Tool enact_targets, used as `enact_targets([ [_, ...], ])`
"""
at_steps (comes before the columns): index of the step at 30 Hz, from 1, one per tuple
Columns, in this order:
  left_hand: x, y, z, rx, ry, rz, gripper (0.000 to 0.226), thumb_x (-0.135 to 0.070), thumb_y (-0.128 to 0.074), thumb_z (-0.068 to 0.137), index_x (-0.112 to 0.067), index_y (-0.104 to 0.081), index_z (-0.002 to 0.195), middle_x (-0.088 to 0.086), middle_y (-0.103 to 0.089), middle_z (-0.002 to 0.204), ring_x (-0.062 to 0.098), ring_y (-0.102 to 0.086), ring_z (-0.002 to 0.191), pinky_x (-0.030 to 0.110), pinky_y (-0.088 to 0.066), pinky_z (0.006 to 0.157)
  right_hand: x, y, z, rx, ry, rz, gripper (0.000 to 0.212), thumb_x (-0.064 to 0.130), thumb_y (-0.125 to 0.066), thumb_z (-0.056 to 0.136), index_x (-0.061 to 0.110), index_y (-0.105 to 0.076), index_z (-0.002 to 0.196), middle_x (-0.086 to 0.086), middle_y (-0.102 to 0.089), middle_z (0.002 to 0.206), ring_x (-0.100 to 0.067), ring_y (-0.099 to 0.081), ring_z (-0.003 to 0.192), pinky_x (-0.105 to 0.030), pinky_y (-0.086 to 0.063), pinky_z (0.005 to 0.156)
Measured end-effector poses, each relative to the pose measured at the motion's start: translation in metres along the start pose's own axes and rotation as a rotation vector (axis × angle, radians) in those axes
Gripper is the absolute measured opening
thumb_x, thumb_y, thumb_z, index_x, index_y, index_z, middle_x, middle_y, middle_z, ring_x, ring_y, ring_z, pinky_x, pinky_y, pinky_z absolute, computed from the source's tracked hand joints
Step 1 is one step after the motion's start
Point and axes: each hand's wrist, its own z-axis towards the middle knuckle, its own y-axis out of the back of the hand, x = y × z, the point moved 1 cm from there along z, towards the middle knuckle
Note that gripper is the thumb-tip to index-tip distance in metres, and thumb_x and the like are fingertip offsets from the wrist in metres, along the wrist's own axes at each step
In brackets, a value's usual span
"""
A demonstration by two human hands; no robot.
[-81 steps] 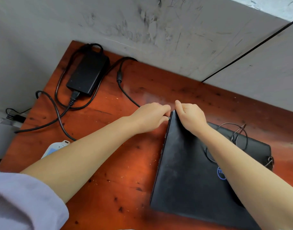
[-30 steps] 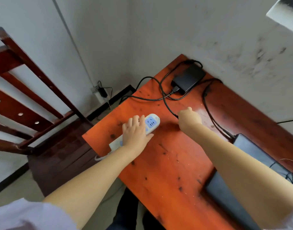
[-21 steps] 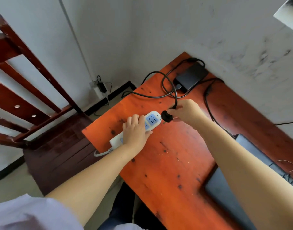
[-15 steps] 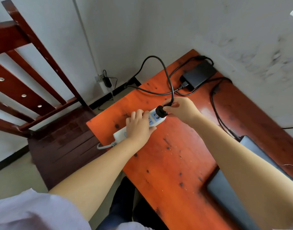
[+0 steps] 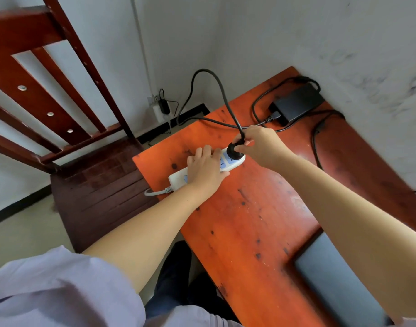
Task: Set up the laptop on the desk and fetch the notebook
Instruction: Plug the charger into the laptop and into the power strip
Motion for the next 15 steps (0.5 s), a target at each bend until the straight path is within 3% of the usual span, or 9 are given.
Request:
enact_targets([
  [7, 0.001, -0.002, 0.000, -0.005, 0.003, -0.014, 0.064, -0.047, -0.056, 0.087, -0.019, -0.034, 0.140, 0.007, -0.042, 0.133, 0.025, -0.037, 0.122, 0.038, -0.034, 0.096, -0.002, 0.006, 0.001, 0.009, -0.030, 0.017, 0.018, 0.016, -0.060, 0.085, 0.014, -0.069, 0.100, -0.003, -0.064, 0.102, -0.017, -0.057, 0.093, -0.025, -0.042, 0.076],
  [15, 0.002, -0.001, 0.000, -0.021, -0.003, -0.016, 0.064, -0.047, -0.057, 0.086, -0.018, -0.036, 0.138, 0.007, -0.044, 0.131, 0.025, -0.039, 0.120, 0.038, -0.035, 0.095, -0.002, 0.017, 0.013, 0.142, -0.017, -0.015, 0.016, 0.018, -0.060, 0.084, 0.019, -0.068, 0.099, 0.001, -0.067, 0.099, -0.015, -0.063, 0.089, -0.022, -0.046, 0.075],
])
